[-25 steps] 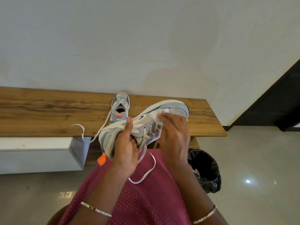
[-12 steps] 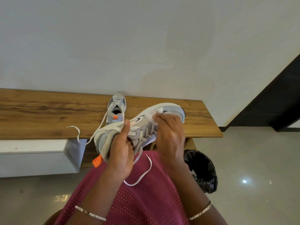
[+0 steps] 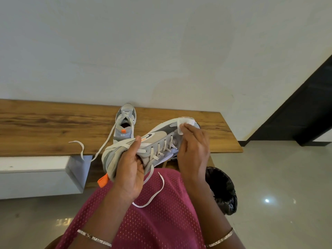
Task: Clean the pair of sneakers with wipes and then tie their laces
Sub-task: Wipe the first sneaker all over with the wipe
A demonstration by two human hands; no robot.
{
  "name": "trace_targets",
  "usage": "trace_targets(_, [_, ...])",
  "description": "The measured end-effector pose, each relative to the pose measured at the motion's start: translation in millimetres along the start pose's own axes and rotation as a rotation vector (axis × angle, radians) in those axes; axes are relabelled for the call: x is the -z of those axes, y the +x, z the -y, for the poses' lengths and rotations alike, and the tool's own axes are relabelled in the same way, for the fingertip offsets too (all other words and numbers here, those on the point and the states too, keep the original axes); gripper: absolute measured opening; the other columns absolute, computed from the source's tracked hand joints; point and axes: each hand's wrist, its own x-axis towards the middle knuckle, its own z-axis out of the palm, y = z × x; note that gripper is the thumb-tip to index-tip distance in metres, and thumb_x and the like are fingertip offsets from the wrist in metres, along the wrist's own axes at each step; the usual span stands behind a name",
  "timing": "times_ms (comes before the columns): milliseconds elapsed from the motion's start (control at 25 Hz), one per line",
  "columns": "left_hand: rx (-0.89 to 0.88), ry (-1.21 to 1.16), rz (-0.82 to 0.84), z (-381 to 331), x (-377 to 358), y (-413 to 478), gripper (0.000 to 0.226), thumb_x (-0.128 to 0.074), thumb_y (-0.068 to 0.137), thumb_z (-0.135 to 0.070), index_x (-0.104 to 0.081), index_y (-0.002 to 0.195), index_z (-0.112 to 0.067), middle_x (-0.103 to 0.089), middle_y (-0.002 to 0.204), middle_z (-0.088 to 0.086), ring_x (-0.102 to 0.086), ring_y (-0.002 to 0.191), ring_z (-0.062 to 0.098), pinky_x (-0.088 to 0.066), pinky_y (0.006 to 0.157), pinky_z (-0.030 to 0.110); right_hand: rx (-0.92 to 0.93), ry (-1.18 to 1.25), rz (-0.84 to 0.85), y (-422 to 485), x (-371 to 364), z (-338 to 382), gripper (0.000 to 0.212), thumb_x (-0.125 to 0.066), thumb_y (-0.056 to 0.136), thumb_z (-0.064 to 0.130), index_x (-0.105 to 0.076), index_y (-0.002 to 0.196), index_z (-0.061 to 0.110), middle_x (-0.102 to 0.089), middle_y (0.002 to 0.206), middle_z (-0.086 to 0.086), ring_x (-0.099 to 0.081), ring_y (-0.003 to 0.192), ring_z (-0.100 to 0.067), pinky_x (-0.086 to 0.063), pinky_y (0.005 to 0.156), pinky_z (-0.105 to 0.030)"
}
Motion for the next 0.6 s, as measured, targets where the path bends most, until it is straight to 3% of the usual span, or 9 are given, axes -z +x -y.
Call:
trace_targets(80, [0.009, -0.005, -0.011, -1, 1, 1, 0.05, -0.057, 0.093, -0.036, -0.06, 0.131, -0.003, -0.07, 0.122, 0.019, -0.066, 0.117, 0.03, -0.044, 0.11, 0.048, 0.064, 0.001, -0.005, -5, -1, 2, 0.027, -0.072, 0.082, -0.001, -0.073, 0.109, -0.001, -0.072, 0.108, -0.013, -0.064, 0.1, -0.029, -0.058, 0.076, -0.034])
trace_targets(200, [0.0, -0.001, -0.031, -5, 3, 1, 0.046, -0.055, 0.096, -0.034, -0.06, 0.131, -0.005, -0.071, 0.12, 0.018, -0.068, 0.114, 0.028, -0.051, 0.104, 0.045, 0.131, -0.041, -0.026, -12, 2, -16, 0.023, -0.06, 0.09, 0.01, -0.074, 0.104, -0.002, -0.072, 0.103, -0.013, -0.065, 0.096, -0.028, -0.06, 0.074, -0.036])
trace_targets(320, [-0.008, 0.0, -0.029, -9, 1, 2, 0.044, -0.057, 0.093, -0.034, -0.062, 0.127, -0.006, -0.072, 0.117, 0.018, -0.07, 0.11, 0.028, -0.056, 0.095, 0.041, 0.09, -0.068, -0.04, -15, 6, -27, 0.02, -0.06, 0.09, 0.005, -0.074, 0.102, -0.002, -0.072, 0.102, -0.013, -0.065, 0.097, -0.028, -0.061, 0.073, -0.04])
trace_targets(480, [0.058, -0.039, -0.014, -3, 2, 2, 0.054, -0.061, 0.092, -0.035, -0.056, 0.135, -0.002, -0.067, 0.126, 0.022, -0.064, 0.119, 0.035, -0.043, 0.11, 0.05, 0.09, -0.04, -0.075, 0, 7, -14, 0.028, -0.052, 0.093, 0.016, -0.075, 0.102, 0.001, -0.072, 0.102, -0.011, -0.064, 0.094, -0.026, -0.059, 0.072, -0.035])
trace_targets(600, [0.058, -0.002, -0.022, 1, -1, 0, 0.046, -0.056, 0.097, -0.032, -0.058, 0.132, -0.002, -0.069, 0.122, 0.021, -0.067, 0.116, 0.033, -0.047, 0.107, 0.049, 0.169, 0.001, -0.034, 11, 6, -5, 0.032, -0.05, 0.093, 0.019, -0.073, 0.108, 0.002, -0.071, 0.106, -0.011, -0.062, 0.098, -0.026, -0.054, 0.077, -0.03])
